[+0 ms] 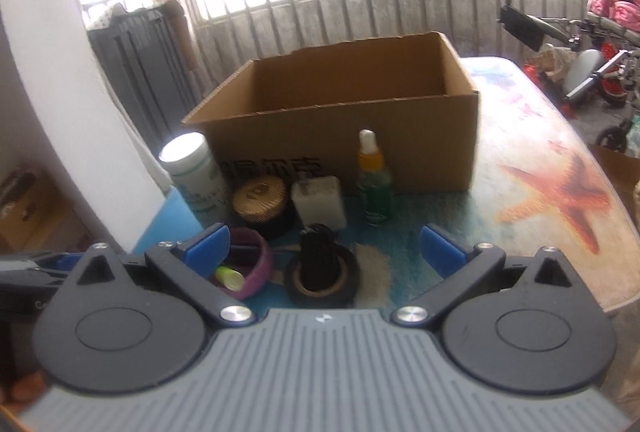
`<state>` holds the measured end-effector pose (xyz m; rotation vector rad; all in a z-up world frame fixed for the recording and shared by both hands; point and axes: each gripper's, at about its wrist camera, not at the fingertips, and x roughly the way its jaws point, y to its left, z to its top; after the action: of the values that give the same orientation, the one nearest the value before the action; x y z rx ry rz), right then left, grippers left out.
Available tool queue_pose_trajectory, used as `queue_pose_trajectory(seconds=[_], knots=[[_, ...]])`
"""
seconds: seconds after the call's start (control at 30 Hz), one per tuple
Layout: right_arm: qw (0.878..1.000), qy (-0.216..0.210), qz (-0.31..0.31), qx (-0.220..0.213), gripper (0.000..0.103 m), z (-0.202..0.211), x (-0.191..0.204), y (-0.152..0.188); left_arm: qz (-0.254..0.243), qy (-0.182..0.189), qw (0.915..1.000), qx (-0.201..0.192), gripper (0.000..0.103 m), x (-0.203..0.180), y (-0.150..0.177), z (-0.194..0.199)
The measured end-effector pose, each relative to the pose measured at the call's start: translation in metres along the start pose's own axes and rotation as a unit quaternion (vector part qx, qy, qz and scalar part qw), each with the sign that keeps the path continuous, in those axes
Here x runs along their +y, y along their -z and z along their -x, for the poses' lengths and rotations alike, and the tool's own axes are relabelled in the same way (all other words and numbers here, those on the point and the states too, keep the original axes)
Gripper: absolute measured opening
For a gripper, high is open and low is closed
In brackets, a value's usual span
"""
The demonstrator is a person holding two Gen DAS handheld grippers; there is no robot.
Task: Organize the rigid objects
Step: 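Move the right tool toward the green glue stick in the pink bowl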
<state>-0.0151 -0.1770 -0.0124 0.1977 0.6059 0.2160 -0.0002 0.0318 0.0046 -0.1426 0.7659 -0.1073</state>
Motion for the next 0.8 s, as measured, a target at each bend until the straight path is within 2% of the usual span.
queue_pose_trajectory(seconds=[0.2,0.27,0.37,0.43,0.5,0.57,0.6,0.7,0.8], knots=[[0.998,-0.06,-0.004,0.003,0.1,-0.019,0.009,-0.008,0.027,0.009,0.9992,-0.029,0.092,0.017,-0.006,-0.004],[0.997,-0.074,-0.013,0.006,0.098,-0.025,0.008,-0.011,0.018,0.005,0.9995,-0.025,0.083,0.019,-0.008,-0.009],[0.993,-0.108,-0.053,0.018,0.089,-0.033,0.0,-0.013,0.02,0.013,0.9996,-0.016,0.073,0.024,-0.01,-0.017],[0.986,-0.138,-0.086,0.031,0.076,-0.039,-0.006,-0.013,0.023,0.019,0.9995,-0.014,0.068,0.027,-0.011,-0.021],[0.979,-0.161,-0.118,0.045,0.068,-0.045,-0.012,-0.011,0.032,0.023,0.9992,-0.008,0.063,0.032,-0.013,-0.026],[0.976,-0.166,-0.129,0.058,0.059,-0.05,-0.014,-0.008,0.041,0.031,0.9987,-0.002,0.054,0.036,-0.014,-0.029],[0.976,-0.162,-0.13,0.064,0.054,-0.052,-0.015,-0.006,0.043,0.035,0.9984,0.0,0.054,0.038,-0.015,-0.031],[0.975,-0.16,-0.133,0.084,0.048,-0.057,-0.018,0.002,0.043,0.051,0.9978,0.004,0.049,0.039,-0.013,-0.032],[0.973,-0.163,-0.132,0.098,0.043,-0.058,-0.02,0.008,0.021,0.074,0.9971,0.006,0.048,0.032,-0.01,-0.029]])
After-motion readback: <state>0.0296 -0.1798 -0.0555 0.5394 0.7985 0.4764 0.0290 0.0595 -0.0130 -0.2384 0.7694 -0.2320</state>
